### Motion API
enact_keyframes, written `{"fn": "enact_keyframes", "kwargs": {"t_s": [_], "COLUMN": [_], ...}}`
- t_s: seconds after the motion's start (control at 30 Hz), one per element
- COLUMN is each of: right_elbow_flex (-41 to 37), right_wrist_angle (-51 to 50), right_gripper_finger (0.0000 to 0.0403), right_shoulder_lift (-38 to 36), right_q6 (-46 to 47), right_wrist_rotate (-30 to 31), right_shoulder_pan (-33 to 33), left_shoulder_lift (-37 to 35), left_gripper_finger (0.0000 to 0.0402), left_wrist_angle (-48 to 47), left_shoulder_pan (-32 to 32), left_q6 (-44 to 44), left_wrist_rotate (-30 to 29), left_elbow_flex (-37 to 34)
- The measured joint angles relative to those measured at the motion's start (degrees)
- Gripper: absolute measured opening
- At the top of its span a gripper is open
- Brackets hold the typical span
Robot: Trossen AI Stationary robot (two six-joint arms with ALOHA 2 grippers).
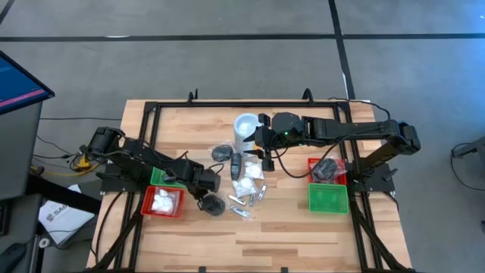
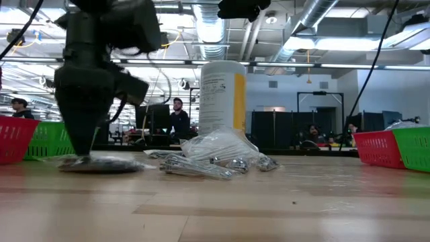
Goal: Pick & Place Travel size toiletries
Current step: Put the hairbrush into the right red bin
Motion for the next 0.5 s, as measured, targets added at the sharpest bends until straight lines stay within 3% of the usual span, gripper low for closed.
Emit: {"fn": "enact_keyframes", "kwargs": {"t_s": [0.5], "right_elbow_flex": [0.0], "right_wrist_angle": [-0.7], "right_gripper_finger": [0.0159], "right_shoulder_lift": [0.0], "right_q6": [0.0], "right_wrist_rotate": [0.0], "right_shoulder_pan": [0.0], "left_shoulder_lift": [-1.7], "left_gripper_finger": [0.0000], "left_wrist_angle": [-6.4], "left_shoulder_pan": [0.0], "left_q6": [4.4], "left_wrist_rotate": [-6.2], "left_elbow_flex": [7.4]}}
